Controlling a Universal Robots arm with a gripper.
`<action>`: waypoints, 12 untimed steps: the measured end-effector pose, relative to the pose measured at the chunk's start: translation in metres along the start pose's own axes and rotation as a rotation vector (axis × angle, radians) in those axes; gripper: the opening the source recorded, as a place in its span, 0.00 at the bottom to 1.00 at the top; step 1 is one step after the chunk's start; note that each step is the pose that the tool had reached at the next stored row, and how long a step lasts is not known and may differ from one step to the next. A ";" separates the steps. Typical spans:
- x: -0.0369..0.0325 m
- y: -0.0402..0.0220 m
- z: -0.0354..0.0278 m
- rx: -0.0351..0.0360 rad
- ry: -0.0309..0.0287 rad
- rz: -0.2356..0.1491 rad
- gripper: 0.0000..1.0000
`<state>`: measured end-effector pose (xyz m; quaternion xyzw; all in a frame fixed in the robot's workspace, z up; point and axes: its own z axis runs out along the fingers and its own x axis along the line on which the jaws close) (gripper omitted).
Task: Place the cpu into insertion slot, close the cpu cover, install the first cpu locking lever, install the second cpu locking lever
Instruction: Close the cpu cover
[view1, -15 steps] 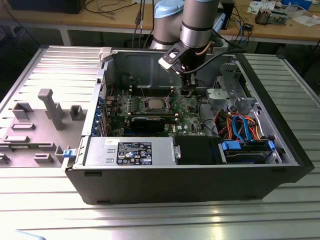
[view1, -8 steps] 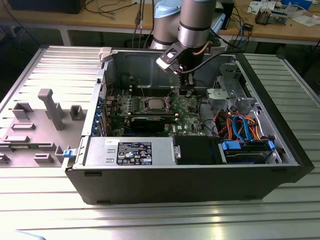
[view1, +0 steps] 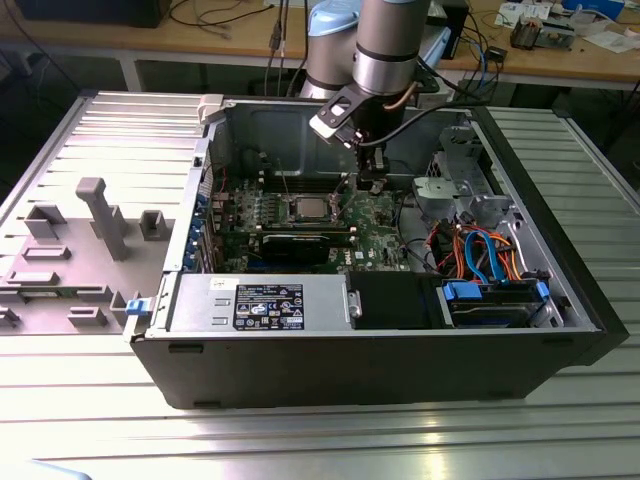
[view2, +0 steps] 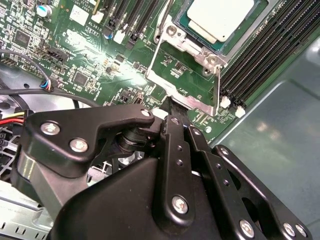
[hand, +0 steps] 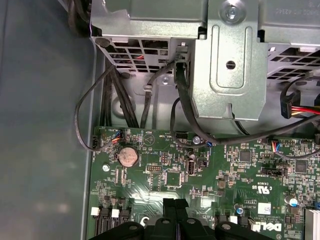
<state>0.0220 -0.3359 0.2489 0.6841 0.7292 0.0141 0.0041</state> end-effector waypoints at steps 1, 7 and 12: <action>0.0000 0.0000 0.0000 0.0000 0.0000 0.000 0.11; 0.0000 -0.0004 0.0000 -0.0001 0.0000 0.000 0.11; 0.0002 -0.0037 -0.0001 0.0000 0.0000 0.000 0.11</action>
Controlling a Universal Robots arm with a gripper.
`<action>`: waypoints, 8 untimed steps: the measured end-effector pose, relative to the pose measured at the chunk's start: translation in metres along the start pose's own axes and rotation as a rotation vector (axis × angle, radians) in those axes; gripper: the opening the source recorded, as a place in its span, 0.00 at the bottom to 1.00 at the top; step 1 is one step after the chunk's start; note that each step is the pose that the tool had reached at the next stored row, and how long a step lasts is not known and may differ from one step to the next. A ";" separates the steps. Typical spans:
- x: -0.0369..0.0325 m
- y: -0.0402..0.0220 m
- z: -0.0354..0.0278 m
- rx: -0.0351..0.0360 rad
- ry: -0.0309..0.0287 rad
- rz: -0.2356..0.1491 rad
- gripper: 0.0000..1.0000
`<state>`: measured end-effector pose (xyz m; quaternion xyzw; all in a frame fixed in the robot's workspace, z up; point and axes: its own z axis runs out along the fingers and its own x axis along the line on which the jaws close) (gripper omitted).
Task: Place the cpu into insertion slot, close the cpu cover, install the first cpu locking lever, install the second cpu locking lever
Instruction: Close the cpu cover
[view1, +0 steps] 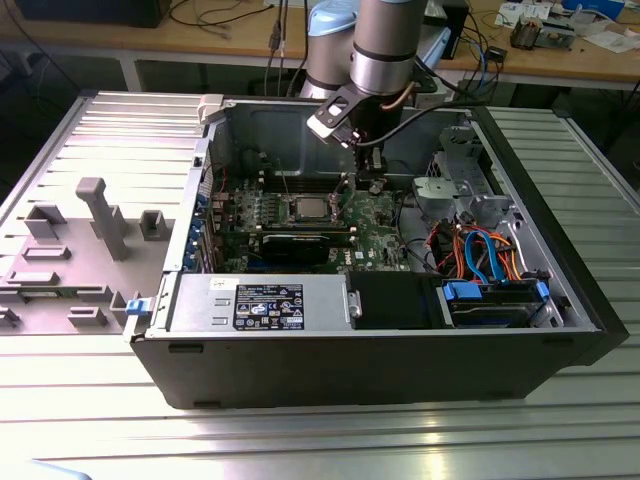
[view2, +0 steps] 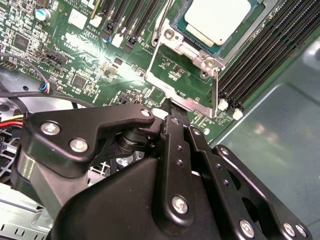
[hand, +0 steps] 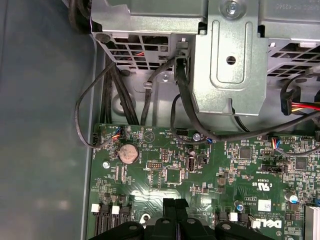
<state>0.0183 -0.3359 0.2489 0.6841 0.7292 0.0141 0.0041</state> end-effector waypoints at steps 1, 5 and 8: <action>0.0000 -0.0006 0.0000 0.0000 0.0000 0.000 0.11; 0.0002 -0.0036 -0.0001 0.0000 0.0001 0.000 0.11; 0.0004 -0.0058 -0.0001 0.0000 0.0001 0.000 0.11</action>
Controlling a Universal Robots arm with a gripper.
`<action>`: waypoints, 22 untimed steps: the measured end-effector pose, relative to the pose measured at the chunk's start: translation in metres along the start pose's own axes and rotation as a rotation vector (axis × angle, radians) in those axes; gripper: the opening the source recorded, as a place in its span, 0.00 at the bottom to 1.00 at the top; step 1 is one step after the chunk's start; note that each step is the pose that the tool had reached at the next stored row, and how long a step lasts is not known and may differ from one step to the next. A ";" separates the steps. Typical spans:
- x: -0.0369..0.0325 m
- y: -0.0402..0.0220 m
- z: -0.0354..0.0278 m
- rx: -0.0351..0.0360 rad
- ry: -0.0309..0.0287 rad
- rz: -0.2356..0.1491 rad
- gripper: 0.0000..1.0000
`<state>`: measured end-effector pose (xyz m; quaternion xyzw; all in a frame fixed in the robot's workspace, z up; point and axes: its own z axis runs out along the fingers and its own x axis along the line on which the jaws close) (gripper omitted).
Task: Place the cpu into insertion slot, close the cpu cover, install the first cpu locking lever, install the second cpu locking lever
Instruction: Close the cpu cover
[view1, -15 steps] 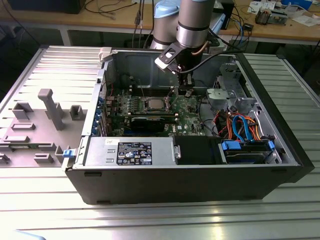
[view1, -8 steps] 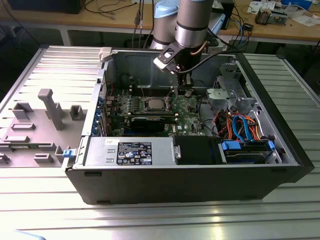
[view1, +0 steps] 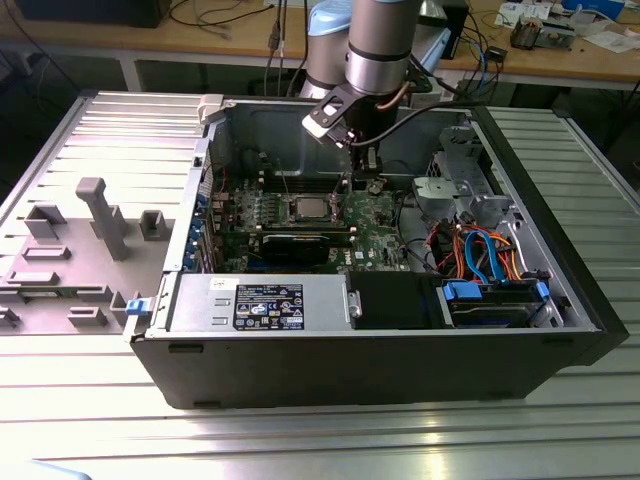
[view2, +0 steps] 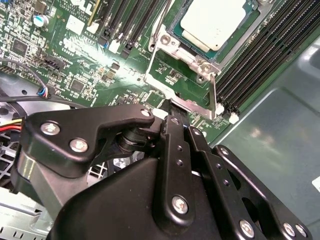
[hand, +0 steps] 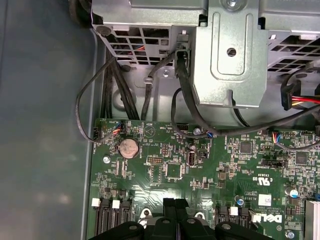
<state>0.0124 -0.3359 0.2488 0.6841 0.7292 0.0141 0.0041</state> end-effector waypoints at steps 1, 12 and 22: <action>0.0001 -0.0009 0.0000 0.0000 0.0000 0.000 0.11; 0.0005 -0.0071 0.0000 0.0000 0.0000 0.000 0.11; 0.0006 -0.0093 -0.0001 0.0000 0.0000 0.000 0.11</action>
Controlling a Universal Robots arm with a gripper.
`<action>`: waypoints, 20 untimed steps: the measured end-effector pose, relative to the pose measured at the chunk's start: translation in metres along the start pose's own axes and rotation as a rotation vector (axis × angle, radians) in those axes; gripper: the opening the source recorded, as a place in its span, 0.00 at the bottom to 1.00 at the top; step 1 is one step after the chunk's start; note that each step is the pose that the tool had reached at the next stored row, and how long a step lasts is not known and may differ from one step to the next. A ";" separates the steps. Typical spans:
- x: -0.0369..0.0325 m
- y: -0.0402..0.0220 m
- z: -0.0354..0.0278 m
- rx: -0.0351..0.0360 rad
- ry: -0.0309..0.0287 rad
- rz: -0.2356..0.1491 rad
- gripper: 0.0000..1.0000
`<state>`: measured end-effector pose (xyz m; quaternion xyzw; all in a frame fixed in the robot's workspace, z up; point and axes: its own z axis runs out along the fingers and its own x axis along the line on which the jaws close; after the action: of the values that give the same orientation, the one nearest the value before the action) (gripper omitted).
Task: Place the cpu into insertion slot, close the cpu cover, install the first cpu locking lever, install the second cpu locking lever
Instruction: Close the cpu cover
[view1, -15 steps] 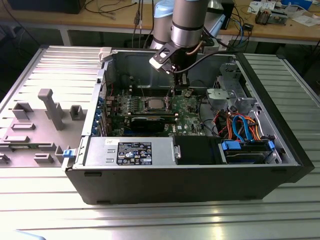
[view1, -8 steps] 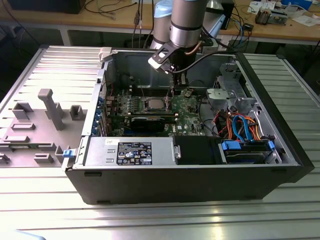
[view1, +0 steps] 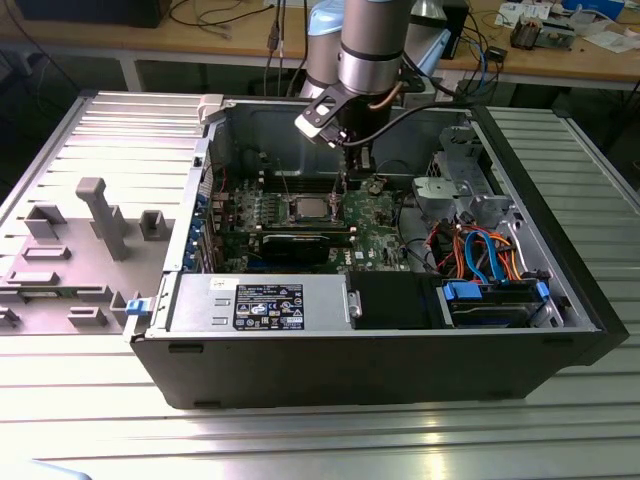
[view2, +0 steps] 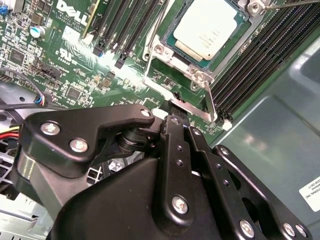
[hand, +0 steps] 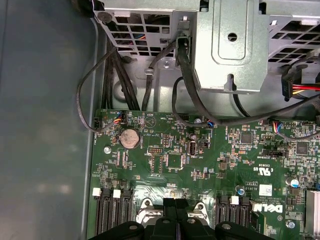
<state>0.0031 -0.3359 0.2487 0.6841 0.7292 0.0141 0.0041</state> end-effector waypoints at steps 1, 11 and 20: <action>0.0000 -0.0004 0.0000 0.0000 0.0000 0.000 0.11; 0.0005 -0.0068 0.0000 0.0000 0.0001 0.000 0.11; 0.0008 -0.0126 -0.0001 -0.0001 0.0000 0.000 0.11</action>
<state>-0.0095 -0.3358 0.2485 0.6841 0.7292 0.0142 0.0041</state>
